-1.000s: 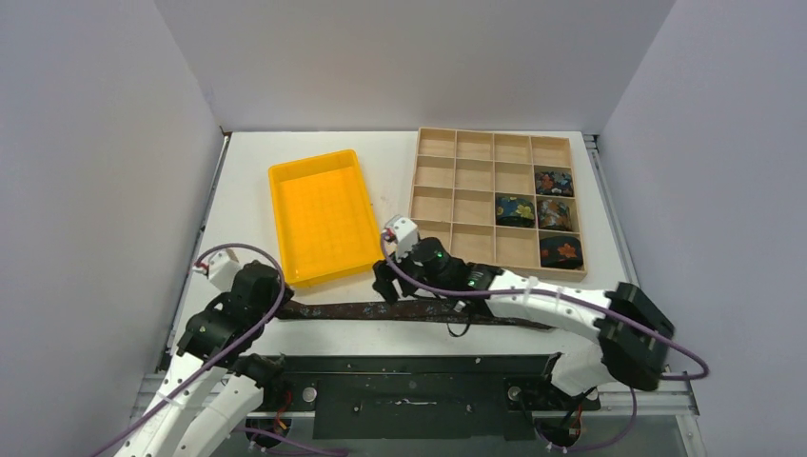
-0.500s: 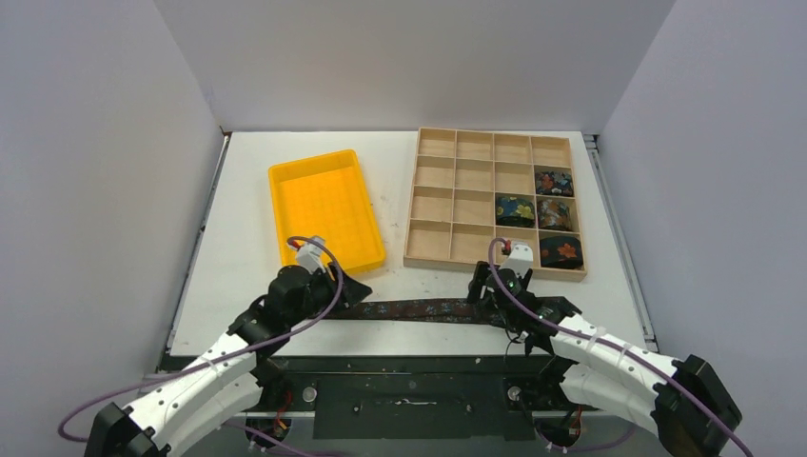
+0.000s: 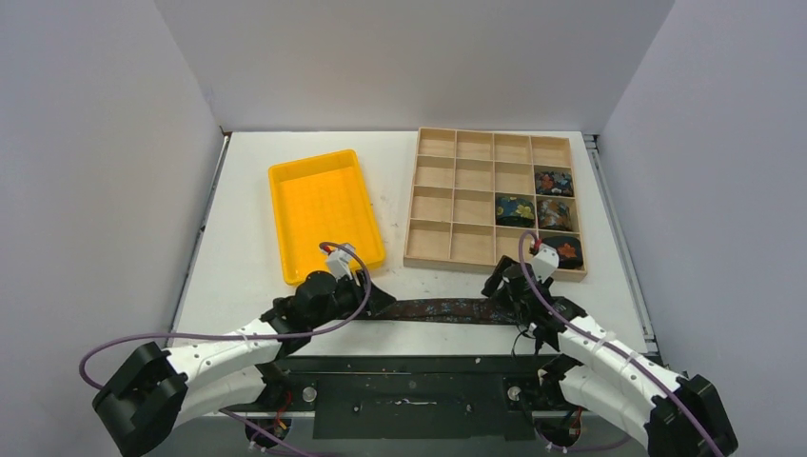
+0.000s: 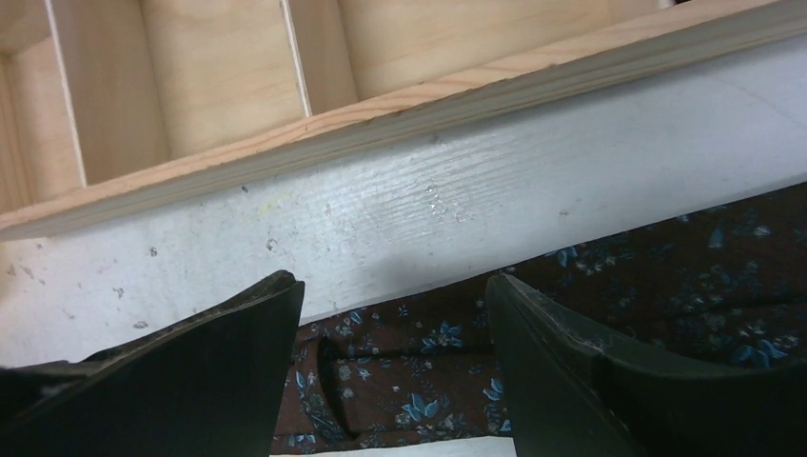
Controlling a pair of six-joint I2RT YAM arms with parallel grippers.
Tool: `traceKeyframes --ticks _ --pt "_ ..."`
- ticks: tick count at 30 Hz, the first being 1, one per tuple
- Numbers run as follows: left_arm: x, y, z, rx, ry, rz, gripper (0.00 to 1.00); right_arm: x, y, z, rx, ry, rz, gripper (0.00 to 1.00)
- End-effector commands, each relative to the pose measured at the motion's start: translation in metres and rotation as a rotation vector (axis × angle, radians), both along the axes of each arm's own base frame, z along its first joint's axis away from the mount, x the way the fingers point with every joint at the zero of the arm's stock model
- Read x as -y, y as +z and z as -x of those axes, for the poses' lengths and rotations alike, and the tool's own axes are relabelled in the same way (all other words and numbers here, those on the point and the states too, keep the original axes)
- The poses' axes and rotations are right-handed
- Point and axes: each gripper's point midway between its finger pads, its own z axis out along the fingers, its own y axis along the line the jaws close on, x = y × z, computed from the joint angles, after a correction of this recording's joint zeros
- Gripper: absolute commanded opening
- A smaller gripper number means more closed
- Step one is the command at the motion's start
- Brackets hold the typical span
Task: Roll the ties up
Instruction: Flatten out the tie at the center of the board.
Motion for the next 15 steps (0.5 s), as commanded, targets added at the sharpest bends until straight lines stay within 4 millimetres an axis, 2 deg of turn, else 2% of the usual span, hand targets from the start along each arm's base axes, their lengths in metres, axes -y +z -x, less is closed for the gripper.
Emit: traceKeyframes --ticks 1,6,10,13,15 --pt "0.012 0.006 -0.005 0.037 -0.014 0.058 0.39 -0.019 -0.010 -0.005 -0.044 0.101 -0.014 0.70" --pt "0.011 -0.010 -0.003 0.031 -0.023 0.038 0.38 -0.034 -0.020 -0.012 -0.094 0.172 0.000 0.66" --pt "0.012 -0.013 -0.003 0.045 -0.033 0.033 0.40 -0.067 -0.020 -0.014 -0.079 0.315 -0.057 0.65" --pt "0.017 -0.011 -0.004 0.063 -0.055 0.023 0.45 -0.085 -0.024 -0.013 -0.095 0.365 -0.031 0.67" --pt "0.018 -0.012 -0.006 0.069 -0.057 0.006 0.53 -0.090 -0.023 -0.015 -0.096 0.366 -0.024 0.67"
